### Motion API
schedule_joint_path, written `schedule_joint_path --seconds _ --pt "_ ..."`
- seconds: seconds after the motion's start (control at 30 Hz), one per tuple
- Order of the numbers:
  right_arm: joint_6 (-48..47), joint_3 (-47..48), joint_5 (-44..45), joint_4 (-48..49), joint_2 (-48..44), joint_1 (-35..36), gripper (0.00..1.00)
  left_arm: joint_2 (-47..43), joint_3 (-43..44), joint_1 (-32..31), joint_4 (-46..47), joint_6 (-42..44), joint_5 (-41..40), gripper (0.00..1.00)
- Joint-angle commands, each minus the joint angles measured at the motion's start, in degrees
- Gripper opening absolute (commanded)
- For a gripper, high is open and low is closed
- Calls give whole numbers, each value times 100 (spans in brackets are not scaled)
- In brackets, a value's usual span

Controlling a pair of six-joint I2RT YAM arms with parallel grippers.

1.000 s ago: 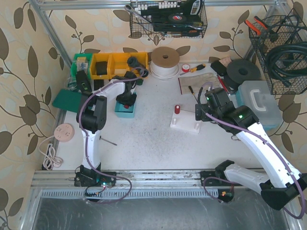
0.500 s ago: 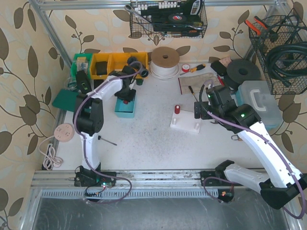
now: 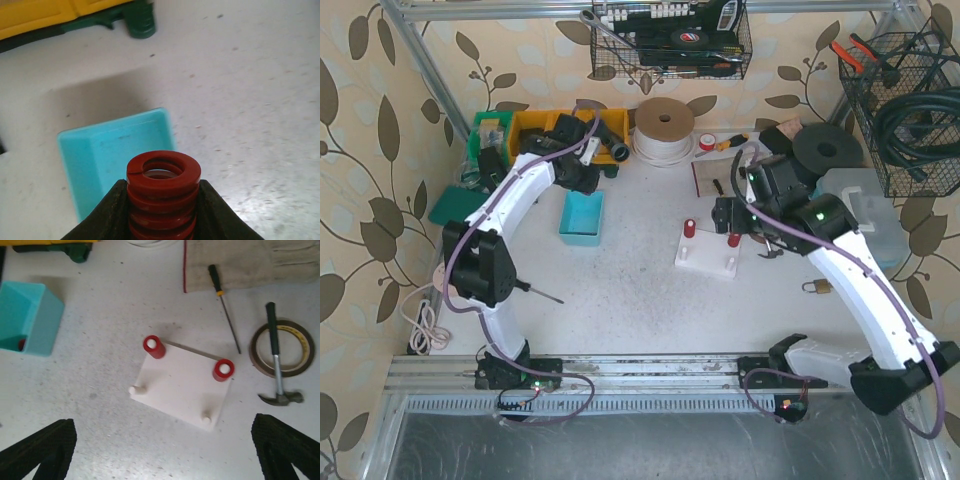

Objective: Install the large spring

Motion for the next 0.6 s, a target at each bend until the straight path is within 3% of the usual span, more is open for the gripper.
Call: schedule_joint_path --seconds 0.0,0.27,0.43,0.57 --pt "283 630 -951 -107 494 -294 91 -397 65 -18 497 -212 1324 5" --pt "709 946 -3115 -207 1318 -1559 72 -305 44 -431 1204 61 2906 4" --pt "192 1189 -3488 -547 1690 -1793 66 -118 50 -1007 1516 722 3489 0" --pt "163 1158 -3827 -401 1749 -1812 62 11 25 -1276 2132 711 3737 0"
